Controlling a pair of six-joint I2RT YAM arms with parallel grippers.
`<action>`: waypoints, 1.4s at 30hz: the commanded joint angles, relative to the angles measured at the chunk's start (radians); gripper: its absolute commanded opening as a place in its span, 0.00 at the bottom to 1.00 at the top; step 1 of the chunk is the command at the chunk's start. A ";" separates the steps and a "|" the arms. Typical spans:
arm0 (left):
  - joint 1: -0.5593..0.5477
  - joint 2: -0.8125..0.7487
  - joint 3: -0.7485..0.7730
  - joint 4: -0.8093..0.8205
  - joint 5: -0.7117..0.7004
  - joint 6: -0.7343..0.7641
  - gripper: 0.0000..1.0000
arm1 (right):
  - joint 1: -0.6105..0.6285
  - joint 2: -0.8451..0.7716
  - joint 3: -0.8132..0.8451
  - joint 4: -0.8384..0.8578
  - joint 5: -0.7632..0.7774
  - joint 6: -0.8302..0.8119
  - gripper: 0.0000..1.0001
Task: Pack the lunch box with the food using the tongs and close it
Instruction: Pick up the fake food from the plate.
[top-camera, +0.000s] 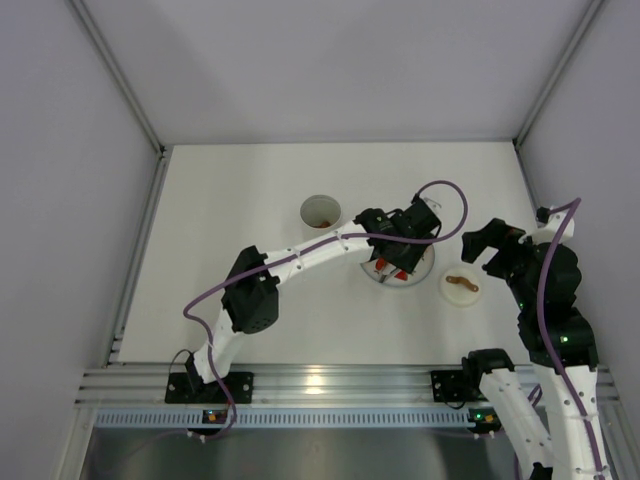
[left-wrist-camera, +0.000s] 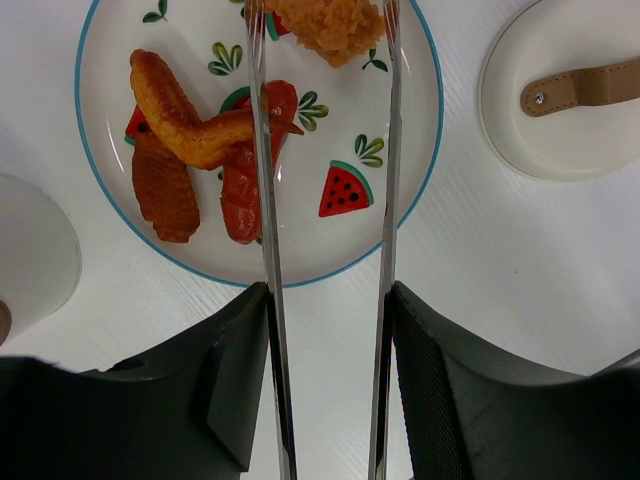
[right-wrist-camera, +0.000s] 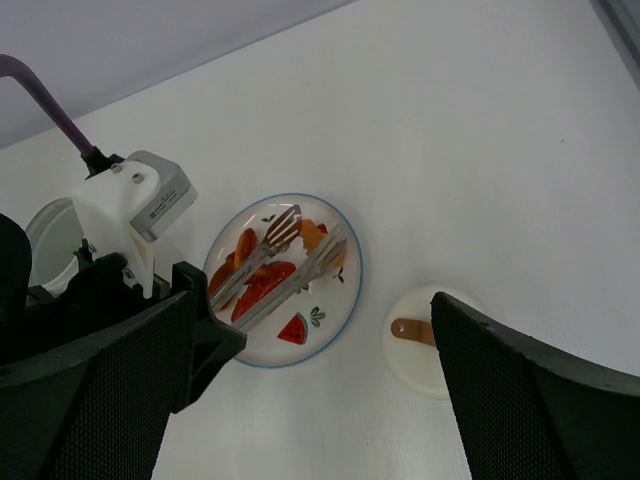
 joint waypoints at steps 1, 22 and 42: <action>-0.002 -0.021 0.016 -0.008 0.001 -0.011 0.55 | -0.014 -0.009 0.029 -0.015 0.005 -0.011 0.99; -0.008 -0.027 -0.004 -0.004 0.037 -0.002 0.55 | -0.014 -0.008 0.032 -0.016 0.005 -0.011 0.99; -0.008 -0.024 0.019 -0.024 0.038 -0.002 0.43 | -0.014 0.009 0.049 -0.021 0.001 -0.017 0.99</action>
